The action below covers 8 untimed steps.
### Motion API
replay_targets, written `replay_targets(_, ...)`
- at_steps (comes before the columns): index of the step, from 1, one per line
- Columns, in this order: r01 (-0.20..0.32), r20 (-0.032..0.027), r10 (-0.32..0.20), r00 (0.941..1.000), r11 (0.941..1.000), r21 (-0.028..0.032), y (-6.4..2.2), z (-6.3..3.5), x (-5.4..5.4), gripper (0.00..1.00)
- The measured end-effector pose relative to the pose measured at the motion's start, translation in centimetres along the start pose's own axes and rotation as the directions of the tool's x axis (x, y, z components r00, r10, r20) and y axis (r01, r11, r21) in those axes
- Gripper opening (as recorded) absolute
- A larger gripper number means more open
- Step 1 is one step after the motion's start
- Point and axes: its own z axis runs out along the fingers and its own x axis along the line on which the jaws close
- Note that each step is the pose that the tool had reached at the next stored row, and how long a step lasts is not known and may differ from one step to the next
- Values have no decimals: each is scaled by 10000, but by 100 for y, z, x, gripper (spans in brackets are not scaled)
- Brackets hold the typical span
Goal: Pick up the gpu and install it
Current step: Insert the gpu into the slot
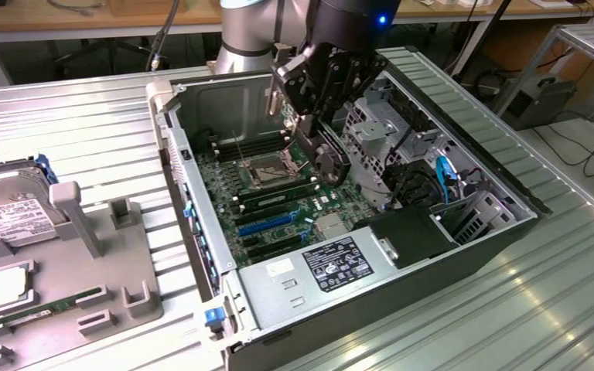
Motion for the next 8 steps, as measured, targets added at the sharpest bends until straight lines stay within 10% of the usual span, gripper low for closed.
replay_targets(8, 2023, -96, -2022, 9793, 9793, 5, -2, 29, 0, 26)
